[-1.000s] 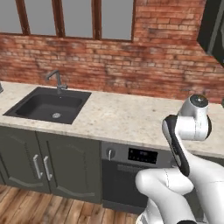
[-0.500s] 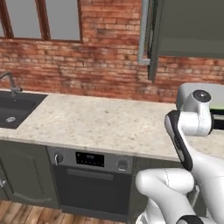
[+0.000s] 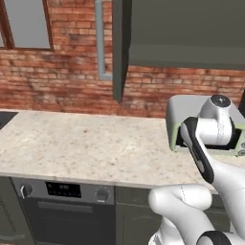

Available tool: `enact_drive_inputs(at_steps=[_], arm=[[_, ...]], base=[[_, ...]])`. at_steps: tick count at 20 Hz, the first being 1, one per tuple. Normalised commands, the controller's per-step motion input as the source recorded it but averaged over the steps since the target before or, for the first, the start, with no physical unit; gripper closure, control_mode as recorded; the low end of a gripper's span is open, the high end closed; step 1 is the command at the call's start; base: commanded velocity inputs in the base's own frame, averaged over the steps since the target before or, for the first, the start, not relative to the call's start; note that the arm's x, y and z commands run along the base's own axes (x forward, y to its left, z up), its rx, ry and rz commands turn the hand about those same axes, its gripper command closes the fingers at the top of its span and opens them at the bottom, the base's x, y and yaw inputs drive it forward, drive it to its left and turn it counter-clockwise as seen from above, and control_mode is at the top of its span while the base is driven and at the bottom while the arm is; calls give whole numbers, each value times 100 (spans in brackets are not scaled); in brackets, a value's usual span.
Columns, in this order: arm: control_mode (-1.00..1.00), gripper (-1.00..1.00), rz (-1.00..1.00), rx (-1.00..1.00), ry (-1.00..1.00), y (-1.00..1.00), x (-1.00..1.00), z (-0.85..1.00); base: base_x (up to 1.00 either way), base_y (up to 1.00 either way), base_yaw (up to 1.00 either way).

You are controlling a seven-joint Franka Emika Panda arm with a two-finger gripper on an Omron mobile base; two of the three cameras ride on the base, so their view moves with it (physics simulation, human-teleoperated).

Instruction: Move the glass cup from next to the sink to the open cabinet. Then, move the bowl with the broccoli to the fridge to clear the area for faucet cleaning.

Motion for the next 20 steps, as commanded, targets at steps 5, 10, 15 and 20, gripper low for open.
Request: enact_drive_inputs(at_steps=[5,10,15,20], arm=[[100,100,0,0,0,0,0,0],[-100,100,-31,-3,-7,3,25,89],[-100,100,-7,-5,-21,1,-5,100],[-100,100,4,-15,-27,0,-10,100]], base=[[40,9,-31],[0,0,0],[0,0,0],[0,0,0]])
